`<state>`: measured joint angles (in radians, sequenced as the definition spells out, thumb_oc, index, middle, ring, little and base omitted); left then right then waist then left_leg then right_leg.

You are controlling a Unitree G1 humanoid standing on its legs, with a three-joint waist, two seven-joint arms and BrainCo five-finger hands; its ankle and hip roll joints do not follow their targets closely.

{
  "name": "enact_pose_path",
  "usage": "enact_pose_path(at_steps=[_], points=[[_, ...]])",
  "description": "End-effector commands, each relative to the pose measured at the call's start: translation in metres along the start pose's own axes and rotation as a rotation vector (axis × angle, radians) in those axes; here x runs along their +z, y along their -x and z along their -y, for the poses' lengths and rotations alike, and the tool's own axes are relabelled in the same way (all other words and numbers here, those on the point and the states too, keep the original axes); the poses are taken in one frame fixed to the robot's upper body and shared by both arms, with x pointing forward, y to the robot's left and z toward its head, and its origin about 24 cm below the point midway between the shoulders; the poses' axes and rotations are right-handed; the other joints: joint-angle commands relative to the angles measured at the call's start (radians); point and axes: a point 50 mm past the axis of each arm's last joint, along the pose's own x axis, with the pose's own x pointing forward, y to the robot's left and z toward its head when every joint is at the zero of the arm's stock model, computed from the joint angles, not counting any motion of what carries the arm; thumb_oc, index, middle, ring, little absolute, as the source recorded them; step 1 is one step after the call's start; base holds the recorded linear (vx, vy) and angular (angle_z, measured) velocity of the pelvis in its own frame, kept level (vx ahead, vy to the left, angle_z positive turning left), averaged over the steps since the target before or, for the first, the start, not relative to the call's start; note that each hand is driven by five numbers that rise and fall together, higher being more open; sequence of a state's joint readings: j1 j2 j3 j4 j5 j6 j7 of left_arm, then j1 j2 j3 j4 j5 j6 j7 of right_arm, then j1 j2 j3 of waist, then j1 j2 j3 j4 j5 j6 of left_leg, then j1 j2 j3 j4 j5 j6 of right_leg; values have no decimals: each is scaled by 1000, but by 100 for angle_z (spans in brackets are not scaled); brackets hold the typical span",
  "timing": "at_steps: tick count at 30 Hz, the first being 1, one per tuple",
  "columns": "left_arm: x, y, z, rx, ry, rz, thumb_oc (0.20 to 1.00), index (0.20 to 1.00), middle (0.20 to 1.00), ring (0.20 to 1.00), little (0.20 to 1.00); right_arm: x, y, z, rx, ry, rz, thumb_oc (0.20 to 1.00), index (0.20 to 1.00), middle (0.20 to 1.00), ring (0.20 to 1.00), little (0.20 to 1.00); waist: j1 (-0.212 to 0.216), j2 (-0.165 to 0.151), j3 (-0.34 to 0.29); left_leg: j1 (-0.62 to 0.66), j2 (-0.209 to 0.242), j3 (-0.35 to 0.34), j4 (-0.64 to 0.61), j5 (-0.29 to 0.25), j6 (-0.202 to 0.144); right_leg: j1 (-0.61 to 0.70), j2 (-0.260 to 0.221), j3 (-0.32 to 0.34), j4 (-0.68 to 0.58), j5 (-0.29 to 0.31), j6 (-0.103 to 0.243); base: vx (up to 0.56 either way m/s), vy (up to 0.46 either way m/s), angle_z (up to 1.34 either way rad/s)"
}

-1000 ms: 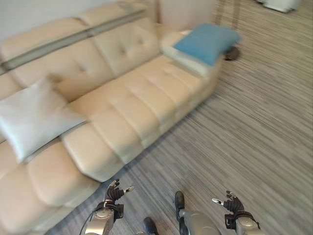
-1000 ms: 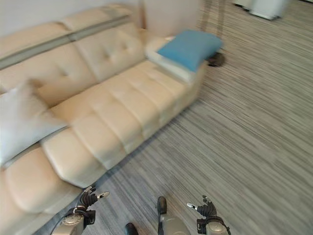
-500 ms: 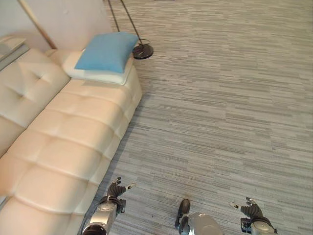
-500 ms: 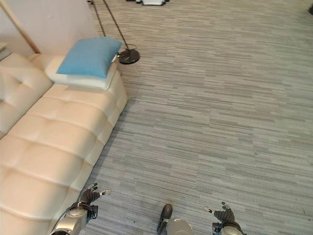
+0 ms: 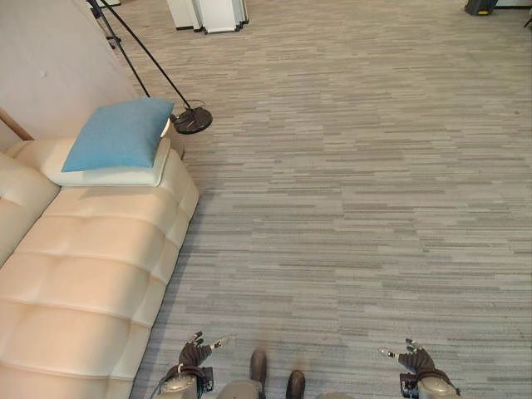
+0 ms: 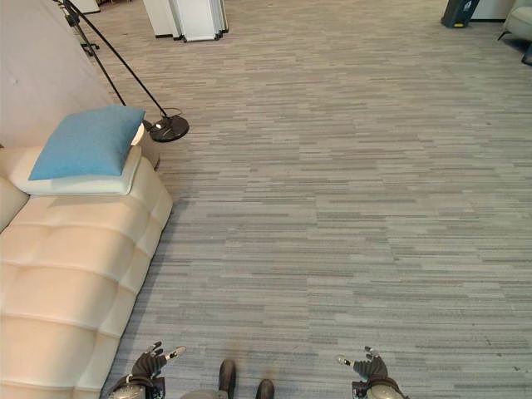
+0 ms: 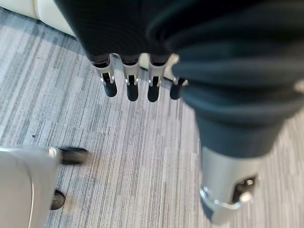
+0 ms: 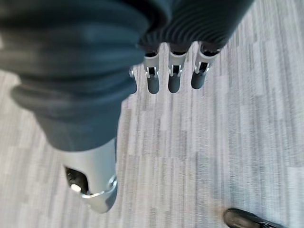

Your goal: Pick up all the scattered cushions and arrange them neatly on the sofa.

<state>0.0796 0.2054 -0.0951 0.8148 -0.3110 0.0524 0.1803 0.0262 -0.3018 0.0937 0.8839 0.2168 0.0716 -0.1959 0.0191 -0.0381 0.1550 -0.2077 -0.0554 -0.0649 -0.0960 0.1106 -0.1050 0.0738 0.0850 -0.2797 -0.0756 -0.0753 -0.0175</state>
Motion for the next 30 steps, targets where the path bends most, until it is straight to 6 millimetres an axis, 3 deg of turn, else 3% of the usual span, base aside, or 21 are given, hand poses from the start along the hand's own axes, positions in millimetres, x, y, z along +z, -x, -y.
enact_pose_path(at_steps=[1, 4, 7, 9, 12, 13, 14, 15, 17, 19, 20, 22, 23, 24, 28, 30], points=[[19, -3, -10, 51, 60, 66, 1000, 1000, 1000, 1000, 1000, 23, -2, 19, -51, -11, 98, 1000, 1000, 1000, 1000, 1000, 7, 60, 20, -1, 7, 88, 9, 2, 20, 69, -79, 63, 35, -80, 64, 207, 27, -41], [13, -2, -13, 68, 77, 51, 1000, 1000, 1000, 1000, 1000, 23, -3, 18, -50, 2, 89, 1000, 1000, 1000, 1000, 1000, 15, 64, 11, -15, 18, 146, 9, 25, 9, 135, -78, 77, 14, -95, 71, 507, 116, -16], [7, -1, -20, 90, 78, 34, 1000, 1000, 1000, 1000, 1000, 17, -2, 13, -26, 20, 75, 1000, 1000, 1000, 1000, 1000, 19, 49, -16, 19, 17, 167, 9, 37, 39, 171, -105, 86, 27, -122, 86, 593, 184, -61], [5, -2, -25, 107, 60, 17, 1000, 1000, 1000, 1000, 1000, 11, -2, 8, -11, 7, 46, 1000, 1000, 1000, 1000, 1000, 26, 11, -44, 61, -10, 172, 9, 0, 89, 151, -158, 89, 150, -99, 126, 698, 257, -3], [9, -3, -32, 122, 49, 26, 1000, 1000, 1000, 1000, 1000, 9, -1, 1, 11, -16, 42, 1000, 1000, 1000, 1000, 1000, 33, -26, -35, 105, -41, 174, 14, -68, 140, 8, -211, 113, 491, 70, 184, 354, 163, -8], [9, -3, -32, 122, 49, 26, 1000, 1000, 1000, 1000, 1000, 9, -1, 1, 11, -16, 42, 1000, 1000, 1000, 1000, 1000, 33, -26, -35, 104, -41, 174, 14, -68, 140, 8, -211, 113, 491, 70, 184, 253, 186, 16], [17, -4, -33, 126, 55, 46, 1000, 1000, 1000, 1000, 1000, 10, -1, -1, 15, -8, 44, 1000, 1000, 1000, 1000, 1000, 25, -29, -2, 143, -51, 168, 21, -93, 168, -86, -245, 118, 671, 186, 192, 265, 203, 41], [18, -4, -33, 125, 52, 50, 1000, 1000, 1000, 1000, 1000, 10, -1, -1, 14, -12, 44, 1000, 1000, 1000, 1000, 1000, 21, -25, 14, 167, -56, 166, 20, -106, 181, -119, -261, 125, 730, 206, 178, 349, 251, 46], [24, -6, -31, 120, 53, 66, 1000, 1000, 1000, 1000, 1000, 11, -2, -1, 13, -13, 43, 1000, 1000, 1000, 1000, 1000, 18, -2, 42, 204, -39, 152, 9, -121, 187, -235, -236, 140, 770, 115, 143, 259, 123, 51], [31, -7, -28, 113, 60, 87, 1000, 1000, 1000, 1000, 1000, 11, -2, -1, 11, -13, 41, 1000, 1000, 1000, 1000, 1000, 15, 22, 59, 239, -19, 140, 9, -130, 174, -301, -193, 125, 623, 29, 122, 414, -17, 51], [36, -8, -25, 104, 64, 96, 1000, 1000, 1000, 1000, 1000, 10, -3, -1, 2, -31, 31, 1000, 1000, 1000, 1000, 1000, 5, 27, 77, 287, -14, 108, 9, -147, 149, -297, -111, 174, 238, 68, 143, 450, -99, 26], [36, -8, -25, 104, 64, 96, 1000, 1000, 1000, 1000, 1000, 10, -3, -1, 2, -31, 31, 1000, 1000, 1000, 1000, 1000, 6, 27, 78, 288, -13, 109, 9, -147, 149, -294, -109, 175, 231, 73, 143, 313, -111, 21], [43, -10, -26, 107, 49, 114, 1000, 1000, 1000, 1000, 1000, 5, -2, 2, -14, -38, 12, 1000, 1000, 1000, 1000, 1000, -12, 15, 70, 311, -18, 68, 9, -172, 133, -300, -87, 280, 27, 128, 168, 417, -175, 59], [42, -10, -25, 103, 50, 113, 1000, 1000, 1000, 1000, 1000, 3, -2, 1, -15, -38, 6, 1000, 1000, 1000, 1000, 1000, -15, 12, 65, 321, -17, 55, 9, -180, 131, -297, -87, 285, 19, 137, 175, 603, -235, 104], [25, -9, -23, 96, 43, 64, 1000, 1000, 1000, 1000, 1000, -11, 1, 2, -5, -35, -31, 1000, 1000, 1000, 1000, 1000, -19, 18, 17, 361, -3, 24, 95, -229, 118, -247, -91, 263, 68, 141, 139, 503, -180, 110], [20, -8, -22, 92, 66, 43, 1000, 1000, 1000, 1000, 1000, -13, 1, 5, -9, -27, -36, 1000, 1000, 1000, 1000, 1000, -17, 24, 9, 317, 9, 21, 254, -189, 88, -208, -95, 242, 64, 119, 118, 407, -197, 20]])
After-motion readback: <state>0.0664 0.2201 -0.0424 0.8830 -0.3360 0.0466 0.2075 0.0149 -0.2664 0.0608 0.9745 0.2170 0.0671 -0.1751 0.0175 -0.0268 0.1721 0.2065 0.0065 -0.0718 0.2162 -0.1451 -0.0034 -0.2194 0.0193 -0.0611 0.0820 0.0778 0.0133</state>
